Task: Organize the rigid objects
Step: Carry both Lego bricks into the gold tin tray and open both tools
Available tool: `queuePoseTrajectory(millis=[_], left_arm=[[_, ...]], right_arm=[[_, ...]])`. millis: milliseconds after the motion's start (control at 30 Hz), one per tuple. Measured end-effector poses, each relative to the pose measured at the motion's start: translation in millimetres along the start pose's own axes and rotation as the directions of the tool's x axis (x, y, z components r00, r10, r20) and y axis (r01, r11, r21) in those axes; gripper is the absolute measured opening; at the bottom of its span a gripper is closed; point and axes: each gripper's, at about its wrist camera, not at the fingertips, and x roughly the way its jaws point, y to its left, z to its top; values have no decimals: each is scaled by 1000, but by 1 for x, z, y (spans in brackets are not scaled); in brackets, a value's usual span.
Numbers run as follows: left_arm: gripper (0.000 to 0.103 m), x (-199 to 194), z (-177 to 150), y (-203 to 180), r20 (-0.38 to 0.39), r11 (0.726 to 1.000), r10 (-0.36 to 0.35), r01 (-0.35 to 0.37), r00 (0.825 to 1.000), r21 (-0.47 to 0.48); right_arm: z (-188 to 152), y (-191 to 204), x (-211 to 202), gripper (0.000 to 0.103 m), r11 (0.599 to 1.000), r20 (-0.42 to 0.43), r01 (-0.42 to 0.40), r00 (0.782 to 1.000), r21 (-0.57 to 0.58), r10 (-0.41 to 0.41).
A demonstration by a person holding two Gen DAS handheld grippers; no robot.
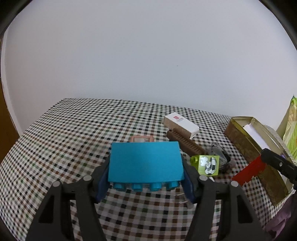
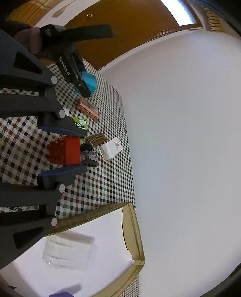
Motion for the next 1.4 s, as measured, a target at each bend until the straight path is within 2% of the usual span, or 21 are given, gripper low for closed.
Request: queuePoseTrajectory(millis=[167,300,433,700,800,967,1167,1400], left_arm=[[65,-5,-2,-9,27,1000,1,-1,1000,9],[65,-8,-3,-21,44,1000,-28,28,999,4],[65,-12,-3,-51,70,998,-44,40,997,52],[65,-10,5,-99,85,991,-119,113,989,75],[65,-11,9,-119,95,987,-144,136,985,87],[65,-8,13,-155,94,976,-190,178,977,123],[65,1,14,-204,75,959,-244,229,967,166],[65,17,9,-245,6,949,-257,251,967,189]], right_arm=[[3,-2,-14,34,1000,55,-7,998,11,6],[8,-5,-23,34,1000,93,-2,996,13,1],[14,-12,-36,34,1000,148,21,989,12,-23],[26,-38,-67,34,997,225,72,971,29,-76],[31,-56,-81,34,993,251,113,961,41,-120],[36,-97,-97,34,980,254,171,948,99,-192],[39,-140,-109,34,965,222,206,945,161,-239],[41,-162,-116,34,952,192,249,940,179,-282]])
